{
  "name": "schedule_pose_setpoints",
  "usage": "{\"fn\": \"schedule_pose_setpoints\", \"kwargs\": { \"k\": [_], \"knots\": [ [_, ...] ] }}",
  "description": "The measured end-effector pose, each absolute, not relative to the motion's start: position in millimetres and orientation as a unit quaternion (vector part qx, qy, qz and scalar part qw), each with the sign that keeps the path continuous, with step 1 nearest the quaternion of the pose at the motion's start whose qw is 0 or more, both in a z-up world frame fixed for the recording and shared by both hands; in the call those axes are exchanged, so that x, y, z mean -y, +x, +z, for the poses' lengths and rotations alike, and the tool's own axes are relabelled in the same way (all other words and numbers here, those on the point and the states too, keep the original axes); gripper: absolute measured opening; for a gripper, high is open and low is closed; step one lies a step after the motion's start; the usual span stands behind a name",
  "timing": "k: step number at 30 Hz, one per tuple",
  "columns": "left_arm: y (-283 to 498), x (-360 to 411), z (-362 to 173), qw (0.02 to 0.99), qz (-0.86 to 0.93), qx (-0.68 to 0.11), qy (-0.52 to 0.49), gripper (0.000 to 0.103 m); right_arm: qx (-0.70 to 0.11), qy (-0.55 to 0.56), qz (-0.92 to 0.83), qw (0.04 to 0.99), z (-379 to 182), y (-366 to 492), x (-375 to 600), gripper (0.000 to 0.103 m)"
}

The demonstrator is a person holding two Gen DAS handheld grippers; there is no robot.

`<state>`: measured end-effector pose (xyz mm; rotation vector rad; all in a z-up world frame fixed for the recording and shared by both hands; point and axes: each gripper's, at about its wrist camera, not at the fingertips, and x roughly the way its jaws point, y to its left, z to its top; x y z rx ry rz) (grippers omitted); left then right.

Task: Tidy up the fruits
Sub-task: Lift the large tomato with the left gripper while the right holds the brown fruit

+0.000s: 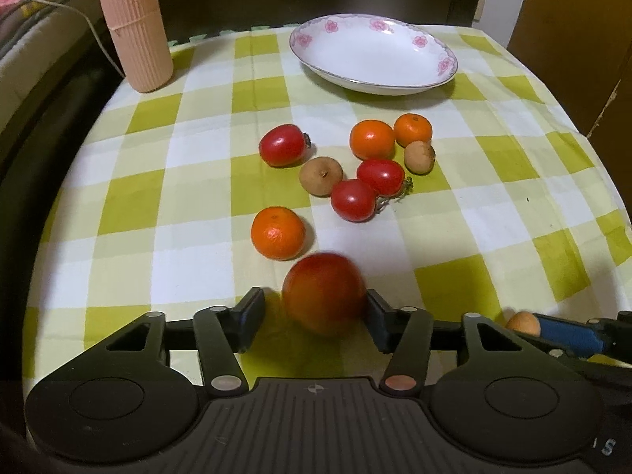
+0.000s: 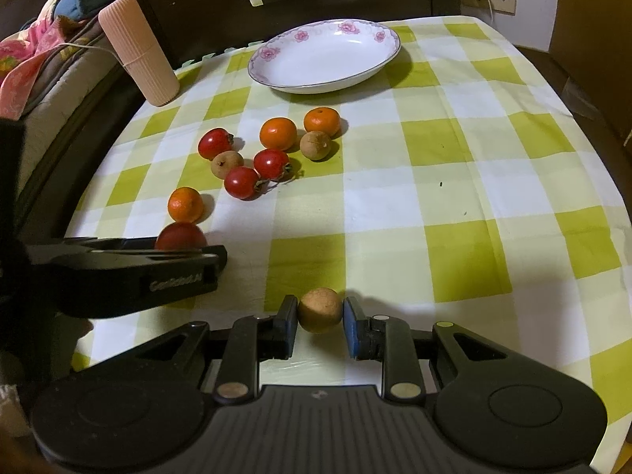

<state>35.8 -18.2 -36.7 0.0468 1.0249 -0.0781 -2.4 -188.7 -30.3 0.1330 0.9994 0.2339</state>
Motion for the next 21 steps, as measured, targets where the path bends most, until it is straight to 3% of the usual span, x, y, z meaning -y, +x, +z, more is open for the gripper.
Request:
{"fn": "schedule_pose_setpoints", "kwargs": {
  "k": [12, 16, 21],
  "knots": [
    [38.1, 20.5, -39.3, 0.875, -0.029, -0.482, 0.029, 0.066, -0.473, 0.064, 0.102, 0.873, -28.8, -7.0, 193.4, 0.024],
    [38.7, 24.3, -36.3, 0.875, -0.038, -0.481, 0.028, 0.051, -0.47, 0.063, 0.103, 0.874, -27.0, -6.8, 192.8, 0.024],
    [41.2, 19.5, -35.2, 0.873, -0.031, -0.486, 0.023, 0.05, -0.466, 0.062, 0.108, 0.876, -23.6, -6.4, 190.6, 0.024]
  ]
}}
